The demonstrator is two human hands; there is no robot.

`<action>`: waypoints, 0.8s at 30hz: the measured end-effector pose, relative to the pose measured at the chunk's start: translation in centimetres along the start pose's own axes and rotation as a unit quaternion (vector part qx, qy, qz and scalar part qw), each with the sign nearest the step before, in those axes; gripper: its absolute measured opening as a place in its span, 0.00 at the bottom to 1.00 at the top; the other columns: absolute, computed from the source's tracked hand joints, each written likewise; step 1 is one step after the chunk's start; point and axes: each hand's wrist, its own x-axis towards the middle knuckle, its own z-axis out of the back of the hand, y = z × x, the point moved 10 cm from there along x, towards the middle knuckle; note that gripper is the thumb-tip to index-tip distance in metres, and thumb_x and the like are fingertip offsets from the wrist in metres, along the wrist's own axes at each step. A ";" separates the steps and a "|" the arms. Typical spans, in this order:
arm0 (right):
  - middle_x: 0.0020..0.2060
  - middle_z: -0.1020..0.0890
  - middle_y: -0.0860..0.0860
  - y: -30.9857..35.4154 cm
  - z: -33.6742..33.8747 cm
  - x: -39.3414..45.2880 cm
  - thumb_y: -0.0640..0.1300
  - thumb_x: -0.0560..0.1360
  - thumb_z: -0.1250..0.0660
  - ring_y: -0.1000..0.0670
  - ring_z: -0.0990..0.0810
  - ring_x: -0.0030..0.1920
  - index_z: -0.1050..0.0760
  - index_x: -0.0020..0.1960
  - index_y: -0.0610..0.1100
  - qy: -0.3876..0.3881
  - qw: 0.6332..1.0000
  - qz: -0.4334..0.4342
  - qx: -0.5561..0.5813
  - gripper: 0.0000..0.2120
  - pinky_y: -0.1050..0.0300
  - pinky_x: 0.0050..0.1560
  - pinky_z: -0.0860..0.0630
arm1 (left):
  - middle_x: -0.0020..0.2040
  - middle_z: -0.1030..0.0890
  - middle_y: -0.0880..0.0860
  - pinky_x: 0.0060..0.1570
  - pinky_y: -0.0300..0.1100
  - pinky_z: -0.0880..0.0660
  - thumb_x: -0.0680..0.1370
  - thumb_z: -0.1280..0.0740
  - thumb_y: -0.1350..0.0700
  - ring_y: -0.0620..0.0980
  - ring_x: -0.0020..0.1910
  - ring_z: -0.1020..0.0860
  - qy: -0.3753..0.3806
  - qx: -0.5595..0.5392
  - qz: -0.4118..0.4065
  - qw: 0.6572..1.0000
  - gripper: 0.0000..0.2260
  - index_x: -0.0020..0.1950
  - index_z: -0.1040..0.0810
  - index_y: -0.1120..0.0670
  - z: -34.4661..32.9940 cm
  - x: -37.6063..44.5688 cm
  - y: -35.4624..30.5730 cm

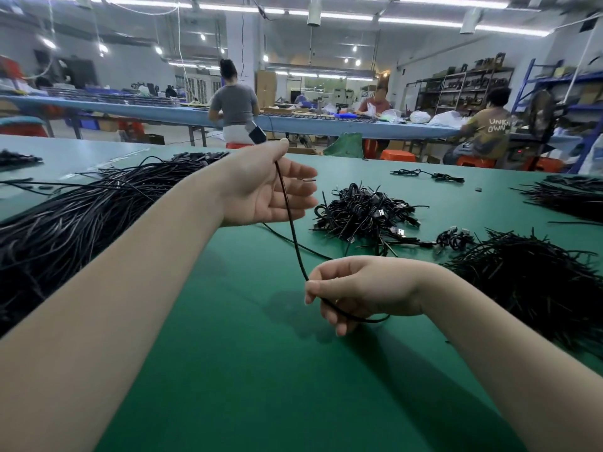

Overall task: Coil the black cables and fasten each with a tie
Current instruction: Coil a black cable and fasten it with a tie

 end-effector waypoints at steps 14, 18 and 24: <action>0.23 0.33 0.55 3.4 6.1 -2.7 0.54 0.72 0.30 0.54 0.39 0.22 0.25 0.35 0.47 -0.198 0.977 0.070 -0.042 0.14 0.63 0.23 0.42 | 0.47 0.15 0.60 0.51 0.48 0.22 0.81 0.49 0.44 0.56 0.46 0.16 0.486 0.035 0.038 0.872 0.27 0.56 0.18 0.62 -10.7 -7.3 0.1; 0.23 0.35 0.55 7.7 8.1 -6.7 0.53 0.78 0.37 0.56 0.41 0.21 0.25 0.33 0.47 -0.240 0.959 0.142 0.050 0.17 0.65 0.21 0.43 | 0.61 0.19 0.57 0.64 0.47 0.27 0.80 0.50 0.39 0.54 0.60 0.21 0.302 0.137 0.112 0.937 0.29 0.66 0.24 0.58 -7.7 -4.1 2.8; 0.25 0.32 0.55 9.9 3.1 -5.5 0.49 0.82 0.44 0.56 0.40 0.23 0.22 0.48 0.48 -0.154 0.968 0.189 0.062 0.14 0.66 0.24 0.43 | 0.57 0.17 0.55 0.56 0.45 0.22 0.84 0.56 0.42 0.49 0.53 0.18 0.058 -0.056 -0.061 0.995 0.27 0.71 0.31 0.58 -3.5 -1.7 -2.0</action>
